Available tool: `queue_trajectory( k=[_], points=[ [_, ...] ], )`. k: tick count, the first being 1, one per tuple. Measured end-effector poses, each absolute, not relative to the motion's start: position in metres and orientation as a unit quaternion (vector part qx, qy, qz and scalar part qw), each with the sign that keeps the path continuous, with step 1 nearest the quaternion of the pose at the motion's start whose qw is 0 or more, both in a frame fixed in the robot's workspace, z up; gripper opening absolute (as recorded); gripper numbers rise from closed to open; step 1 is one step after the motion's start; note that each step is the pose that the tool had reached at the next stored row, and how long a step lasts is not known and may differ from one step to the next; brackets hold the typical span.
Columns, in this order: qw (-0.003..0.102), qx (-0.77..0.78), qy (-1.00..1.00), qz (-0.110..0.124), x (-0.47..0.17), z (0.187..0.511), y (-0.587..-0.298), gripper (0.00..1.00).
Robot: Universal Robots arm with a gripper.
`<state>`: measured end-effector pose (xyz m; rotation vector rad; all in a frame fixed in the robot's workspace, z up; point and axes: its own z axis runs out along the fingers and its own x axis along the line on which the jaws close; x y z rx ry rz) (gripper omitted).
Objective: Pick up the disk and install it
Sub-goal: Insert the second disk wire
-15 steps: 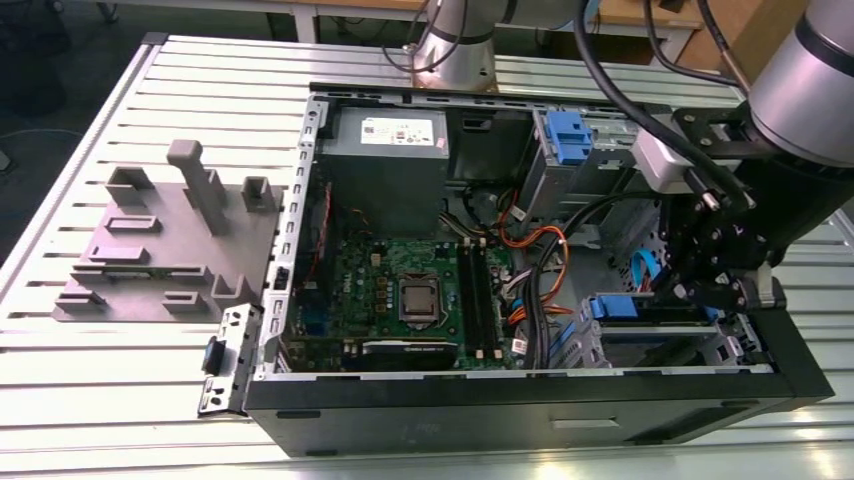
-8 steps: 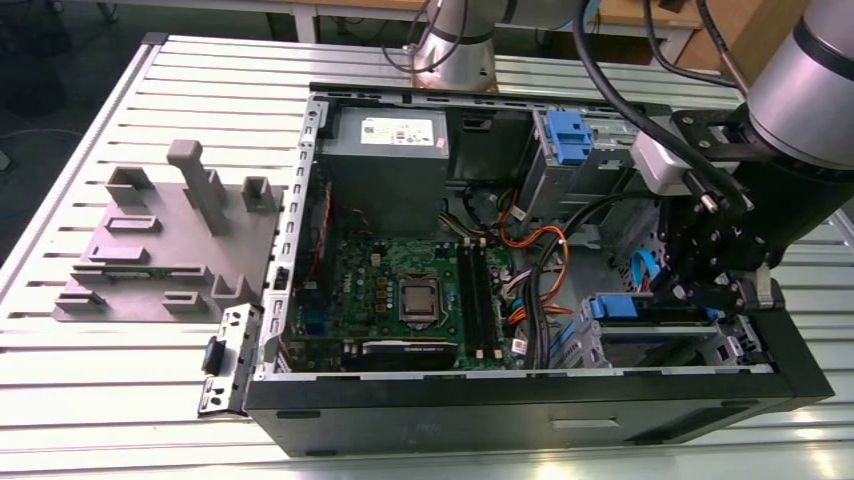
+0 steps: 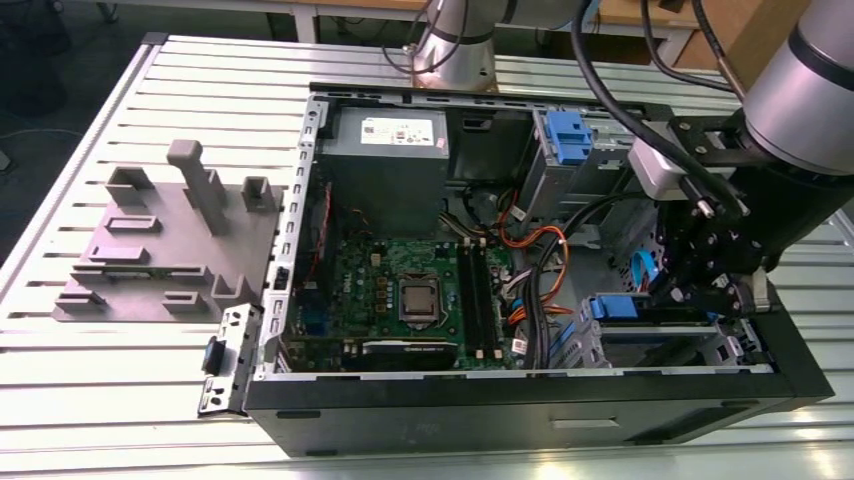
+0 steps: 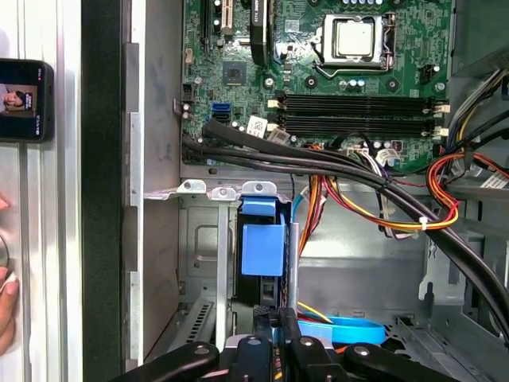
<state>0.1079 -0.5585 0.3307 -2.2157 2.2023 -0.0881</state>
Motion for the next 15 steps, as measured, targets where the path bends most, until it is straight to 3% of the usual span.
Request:
queue_trajectory(
  k=[6, 7, 15],
  points=[
    [0.008, -0.709, 0.705, -0.029, 0.108, 0.33, -0.558, 0.17],
    [0.008, -0.709, 0.705, -0.029, 0.108, 0.331, -0.558, 0.23],
    [0.007, -0.709, 0.705, -0.027, 0.108, 0.347, -0.558, 0.23]
  ],
)
